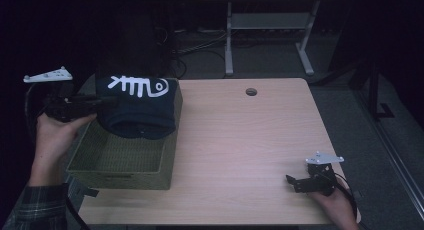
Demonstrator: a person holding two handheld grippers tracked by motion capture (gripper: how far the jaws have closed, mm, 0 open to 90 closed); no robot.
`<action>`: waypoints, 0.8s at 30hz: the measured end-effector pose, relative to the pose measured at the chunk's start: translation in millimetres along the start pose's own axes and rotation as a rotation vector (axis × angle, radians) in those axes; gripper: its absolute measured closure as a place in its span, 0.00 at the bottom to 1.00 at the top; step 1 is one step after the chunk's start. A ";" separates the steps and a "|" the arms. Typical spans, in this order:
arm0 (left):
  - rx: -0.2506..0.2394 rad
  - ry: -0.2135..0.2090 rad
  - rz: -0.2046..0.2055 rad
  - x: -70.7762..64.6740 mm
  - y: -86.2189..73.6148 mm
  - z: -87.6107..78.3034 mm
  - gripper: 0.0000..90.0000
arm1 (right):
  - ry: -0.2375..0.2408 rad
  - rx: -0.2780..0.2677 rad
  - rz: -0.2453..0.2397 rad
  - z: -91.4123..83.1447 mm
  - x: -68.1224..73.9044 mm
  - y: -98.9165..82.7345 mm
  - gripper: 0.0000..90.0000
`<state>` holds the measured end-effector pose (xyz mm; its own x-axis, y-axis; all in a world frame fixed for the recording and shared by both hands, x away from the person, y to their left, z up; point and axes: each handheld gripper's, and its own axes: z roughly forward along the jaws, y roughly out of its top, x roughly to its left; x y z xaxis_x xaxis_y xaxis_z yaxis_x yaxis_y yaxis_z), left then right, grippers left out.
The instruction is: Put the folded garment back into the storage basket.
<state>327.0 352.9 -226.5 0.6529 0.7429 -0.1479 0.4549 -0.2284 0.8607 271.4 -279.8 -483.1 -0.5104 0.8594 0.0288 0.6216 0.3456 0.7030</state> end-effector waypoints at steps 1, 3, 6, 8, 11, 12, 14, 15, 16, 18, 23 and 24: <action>0.004 0.005 -0.001 1.0 -1.2 -1.5 0.81 | 0.000 -0.001 -0.002 0.1 -0.2 0.0 0.01; 0.018 0.014 -0.006 3.3 -4.3 -4.9 0.80 | -0.001 0.000 0.000 0.2 -0.2 0.0 0.01; 0.033 0.027 -0.011 7.0 -8.7 -7.8 0.80 | -0.002 0.000 0.000 0.2 -0.1 0.0 0.01; 0.042 0.033 -0.016 10.0 -11.9 -8.2 0.80 | -0.001 0.000 0.000 0.2 -0.1 0.0 0.01; 0.060 0.035 -0.028 15.3 -16.8 -6.2 0.80 | -0.001 0.000 0.001 0.2 -0.1 0.0 0.01; 0.064 0.031 -0.032 16.6 -18.2 -5.2 0.81 | -0.001 0.000 0.001 0.2 -0.1 0.0 0.01; 0.079 0.026 -0.037 20.2 -22.2 -1.6 0.81 | 0.000 0.000 0.001 0.1 -0.1 0.0 0.01; 0.085 0.023 -0.043 21.6 -24.2 0.4 0.80 | 0.000 0.000 0.000 0.1 -0.1 0.0 0.01; 0.091 0.019 -0.047 23.1 -26.1 2.5 0.80 | 0.000 -0.001 -0.001 0.2 -0.2 0.0 0.01; 0.099 0.010 -0.052 25.5 -30.2 7.5 0.80 | 0.000 0.000 0.000 0.1 -0.1 0.0 0.01; 0.117 0.004 -0.072 31.9 -39.4 17.5 0.80 | -0.001 0.000 0.000 0.1 -0.1 0.0 0.01; 0.118 0.002 -0.082 33.5 -41.1 18.5 0.81 | -0.001 0.000 0.000 0.1 -0.1 0.0 0.01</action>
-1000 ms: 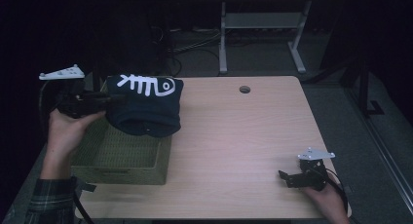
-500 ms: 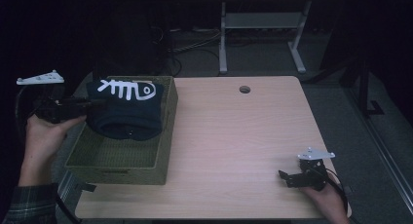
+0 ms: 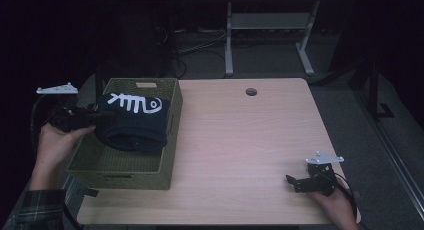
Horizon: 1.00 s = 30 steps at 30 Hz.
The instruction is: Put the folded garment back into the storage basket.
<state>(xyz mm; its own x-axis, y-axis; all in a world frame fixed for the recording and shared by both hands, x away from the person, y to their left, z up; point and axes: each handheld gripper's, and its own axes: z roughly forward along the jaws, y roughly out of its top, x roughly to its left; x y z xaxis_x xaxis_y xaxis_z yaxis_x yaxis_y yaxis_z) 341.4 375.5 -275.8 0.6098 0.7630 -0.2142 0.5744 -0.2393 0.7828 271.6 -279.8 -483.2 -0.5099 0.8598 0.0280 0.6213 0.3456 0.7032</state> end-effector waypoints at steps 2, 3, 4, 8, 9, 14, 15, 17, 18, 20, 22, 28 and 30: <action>0.009 -0.001 0.001 3.8 -2.1 1.1 0.80 | 0.001 0.000 -0.001 0.1 -0.1 0.0 0.01; 0.009 0.000 -0.007 5.2 -3.3 1.3 0.80 | 0.001 0.000 0.000 0.0 0.0 0.0 0.01; 0.011 -0.001 -0.008 7.6 -4.7 1.1 0.81 | 0.001 0.000 0.000 0.0 0.0 0.0 0.01; 0.019 -0.002 -0.017 13.7 -9.1 0.3 0.81 | 0.001 0.000 0.000 0.0 -0.1 0.0 0.01; 0.025 -0.003 -0.013 14.8 -9.9 0.4 0.80 | 0.000 0.000 0.001 0.0 -0.1 0.0 0.01; 0.045 0.008 -0.017 20.4 -14.7 1.4 0.80 | -0.001 0.001 0.003 0.1 -0.1 0.1 0.01; 0.044 0.008 -0.017 21.3 -15.3 1.4 0.80 | -0.001 0.002 0.004 0.1 -0.1 0.1 0.01; 0.050 0.001 -0.021 22.6 -16.9 2.1 0.80 | -0.002 0.002 0.005 0.2 -0.1 0.2 0.01; 0.052 0.001 -0.020 22.7 -17.3 2.9 0.80 | -0.002 0.002 0.005 0.2 -0.1 0.2 0.01; 0.066 0.006 -0.019 22.7 -18.2 5.9 0.80 | -0.003 0.002 0.005 0.2 -0.2 0.2 0.01; 0.070 -0.004 -0.017 22.8 -19.5 9.7 0.80 | -0.003 0.002 0.005 0.2 -0.1 0.2 0.01; 0.090 -0.037 -0.005 18.9 -19.5 18.7 0.80 | -0.004 0.001 0.005 0.3 -0.1 0.2 0.01; 0.090 -0.053 0.001 17.0 -18.0 19.0 0.80 | -0.004 0.002 0.005 0.2 -0.1 0.2 0.01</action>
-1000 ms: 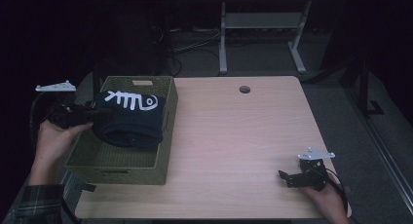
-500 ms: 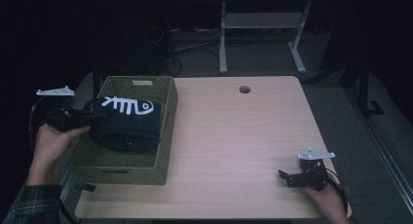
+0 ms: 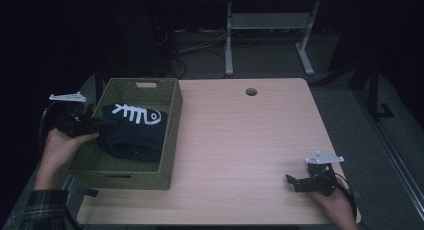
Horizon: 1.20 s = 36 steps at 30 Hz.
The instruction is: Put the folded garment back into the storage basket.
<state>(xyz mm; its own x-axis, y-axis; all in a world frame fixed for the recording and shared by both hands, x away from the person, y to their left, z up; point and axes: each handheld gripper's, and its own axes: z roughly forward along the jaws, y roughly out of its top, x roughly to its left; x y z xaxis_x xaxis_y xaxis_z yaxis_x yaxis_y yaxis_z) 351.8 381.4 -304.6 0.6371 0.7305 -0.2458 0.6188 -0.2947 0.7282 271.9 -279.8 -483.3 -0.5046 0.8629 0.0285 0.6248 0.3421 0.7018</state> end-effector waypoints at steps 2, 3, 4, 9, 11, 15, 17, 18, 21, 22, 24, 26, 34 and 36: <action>0.002 -0.007 0.001 -0.8 1.1 1.0 0.80 | 0.001 0.000 0.000 0.0 0.0 0.0 0.01; 0.001 -0.010 -0.004 -0.1 1.2 2.4 0.80 | 0.001 0.000 -0.001 0.0 -0.1 0.0 0.01; 0.002 -0.014 -0.004 0.9 1.2 3.7 0.80 | 0.000 0.000 0.000 0.0 0.0 0.0 0.01; 0.036 0.027 0.015 5.9 0.7 16.0 0.80 | 0.001 0.000 0.000 -0.1 0.0 0.0 0.01; 0.054 0.044 0.020 8.7 0.1 21.5 0.80 | 0.001 0.000 0.000 -0.1 0.0 0.0 0.01; 0.095 0.100 0.035 16.8 -2.0 36.0 0.79 | 0.000 0.000 0.000 0.0 0.0 0.0 0.01; 0.109 0.126 0.039 21.6 -3.4 42.7 0.79 | 0.000 0.000 0.000 0.0 0.0 0.0 0.01; 0.115 0.134 0.040 24.1 -4.0 45.8 0.78 | 0.000 0.000 0.000 0.0 0.0 0.0 0.01; 0.132 0.189 0.036 31.8 -4.9 52.0 0.76 | 0.000 0.000 0.000 0.0 0.0 0.0 0.01; 0.131 0.207 0.032 34.1 -5.2 53.4 0.75 | 0.000 0.000 0.000 0.0 0.0 0.0 0.01; 0.142 0.242 0.037 38.5 -5.9 54.4 0.73 | 0.000 0.000 0.000 0.0 0.0 0.0 0.01; 0.147 0.268 0.042 41.9 -6.9 53.7 0.72 | 0.000 0.000 0.000 0.0 0.0 0.0 0.01; 0.143 0.450 0.054 51.5 -6.3 38.6 0.57 | 0.000 0.000 0.000 0.0 0.0 0.0 0.01; 0.118 0.474 0.053 51.3 -4.4 31.4 0.55 | 0.000 0.000 0.000 0.0 0.0 0.0 0.01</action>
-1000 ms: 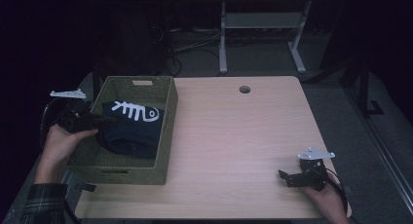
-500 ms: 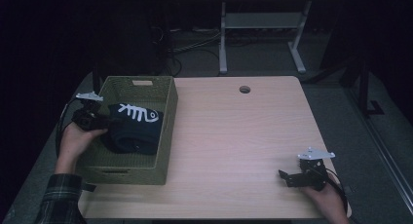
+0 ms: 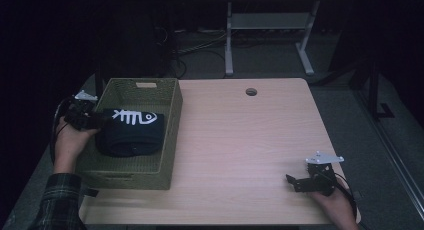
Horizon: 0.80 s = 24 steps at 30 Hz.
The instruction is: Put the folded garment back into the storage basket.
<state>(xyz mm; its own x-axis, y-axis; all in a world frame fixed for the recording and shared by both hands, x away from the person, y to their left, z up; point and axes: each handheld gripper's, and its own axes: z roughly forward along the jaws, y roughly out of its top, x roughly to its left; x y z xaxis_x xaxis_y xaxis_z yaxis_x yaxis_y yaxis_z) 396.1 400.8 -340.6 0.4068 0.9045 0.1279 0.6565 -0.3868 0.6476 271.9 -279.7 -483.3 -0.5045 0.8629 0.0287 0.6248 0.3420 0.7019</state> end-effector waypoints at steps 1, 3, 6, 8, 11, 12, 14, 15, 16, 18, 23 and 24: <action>-0.009 0.006 -0.008 0.7 0.6 -2.8 0.54 | 0.000 0.000 0.000 0.0 0.0 0.0 0.01; -0.023 -0.003 -0.012 0.4 1.4 -7.6 0.54 | 0.000 0.000 0.000 0.0 0.0 0.0 0.01; -0.039 -0.031 -0.021 -4.0 2.3 -11.6 0.53 | 0.000 0.000 0.000 0.0 0.0 0.0 0.01; -0.055 -0.050 -0.029 -9.4 3.3 -14.4 0.52 | 0.000 0.000 0.000 0.0 0.0 0.0 0.01; -0.077 -0.073 -0.034 -20.5 5.8 -18.1 0.49 | 0.000 0.000 0.000 0.0 0.0 0.0 0.01; -0.085 -0.082 -0.034 -26.5 6.9 -19.9 0.48 | 0.000 0.000 0.000 0.0 0.0 0.0 0.01; -0.102 -0.095 -0.034 -36.0 8.5 -23.5 0.46 | 0.000 0.000 0.000 0.0 0.0 0.0 0.01; -0.115 -0.101 -0.035 -41.0 9.2 -25.6 0.45 | 0.000 0.000 0.000 0.0 0.0 0.0 0.01; -0.128 -0.111 -0.037 -46.1 9.9 -27.6 0.44 | 0.001 0.000 0.000 -0.1 0.0 0.0 0.01; -0.142 -0.122 -0.031 -56.8 12.0 -31.3 0.42 | 0.001 0.000 0.000 -0.1 0.0 0.0 0.01; -0.200 -0.166 -0.030 -85.7 17.8 -39.7 0.32 | 0.000 0.000 0.000 0.0 0.0 0.0 0.01; -0.208 -0.174 -0.027 -92.2 19.1 -40.3 0.30 | 0.000 0.000 0.000 0.0 0.0 0.0 0.01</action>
<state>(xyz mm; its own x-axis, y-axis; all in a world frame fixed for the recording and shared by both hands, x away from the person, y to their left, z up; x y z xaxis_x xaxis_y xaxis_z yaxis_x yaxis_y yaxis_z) 345.5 317.2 -309.7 0.5054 0.8628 -0.0110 0.5316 -0.3012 0.7917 271.9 -279.8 -483.3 -0.5047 0.8628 0.0287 0.6246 0.3420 0.7021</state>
